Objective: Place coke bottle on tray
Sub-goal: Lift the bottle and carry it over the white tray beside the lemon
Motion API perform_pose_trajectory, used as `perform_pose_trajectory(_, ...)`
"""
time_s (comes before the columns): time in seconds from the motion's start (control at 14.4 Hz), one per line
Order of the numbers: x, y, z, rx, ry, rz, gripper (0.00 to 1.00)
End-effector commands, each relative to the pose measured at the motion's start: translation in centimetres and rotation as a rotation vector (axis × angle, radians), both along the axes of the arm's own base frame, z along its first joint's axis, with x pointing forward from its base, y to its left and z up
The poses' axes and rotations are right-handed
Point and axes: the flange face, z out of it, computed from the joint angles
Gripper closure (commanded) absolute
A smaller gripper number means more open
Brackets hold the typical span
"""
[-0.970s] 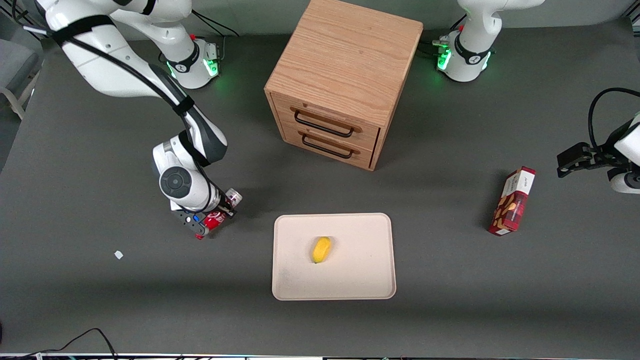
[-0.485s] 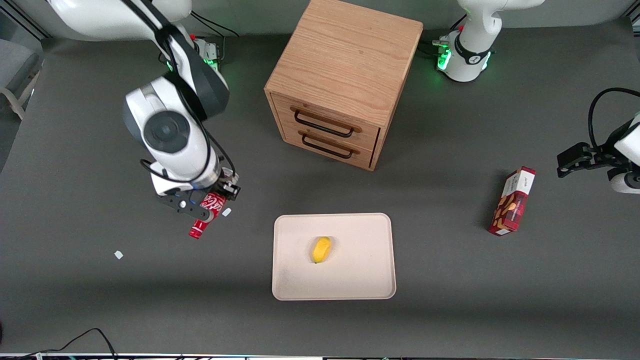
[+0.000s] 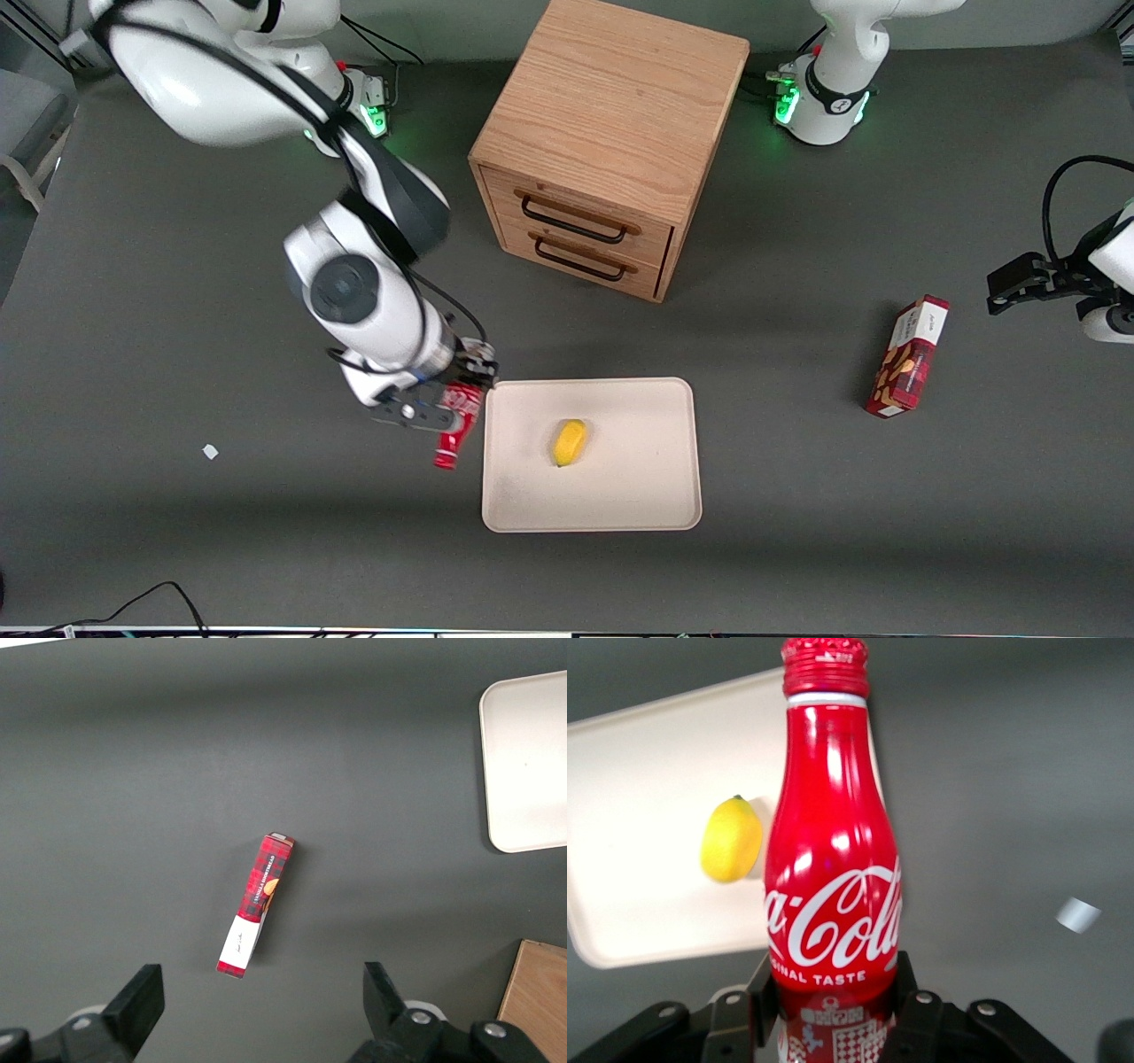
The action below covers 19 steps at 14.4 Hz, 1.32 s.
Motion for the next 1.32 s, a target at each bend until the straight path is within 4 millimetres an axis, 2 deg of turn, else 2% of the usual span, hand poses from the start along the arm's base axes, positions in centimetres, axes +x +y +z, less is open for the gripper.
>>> perform_pose_trajectory(0.0,1.7,1.1,-5.8,0.022,-0.01,0.025,1.0)
perform_pose_trajectory(0.14,2.1,0.5,-8.8,0.023,-0.007,0.006,1.0)
perform_pose_trajectory(0.35,2.4,0.0,-11.6,0.033,-0.009,-0.013,1.0)
perform_pose_trajectory(0.49,2.5,-0.2,-12.6,0.04,-0.013,-0.023,1.0)
perform_pose_trajectory(0.62,2.2,0.5,-13.2,0.047,-0.019,-0.015,1.0)
perform_pose_trajectory(0.69,2.6,0.0,-13.8,0.042,-0.031,-0.028,1.0)
perform_pose_trajectory(0.83,2.1,0.9,-14.3,0.047,-0.034,-0.031,1.0)
perform_pose_trajectory(0.9,2.3,0.6,-14.3,0.043,-0.038,-0.03,0.98)
perform_pose_trajectory(0.97,2.3,0.6,-14.3,0.043,-0.038,-0.027,0.29)
perform_pose_trajectory(1.04,2.4,0.4,-14.2,0.03,-0.049,-0.017,0.0)
perform_pose_trajectory(1.25,2.4,0.4,-14.1,0.003,-0.072,0.003,0.0)
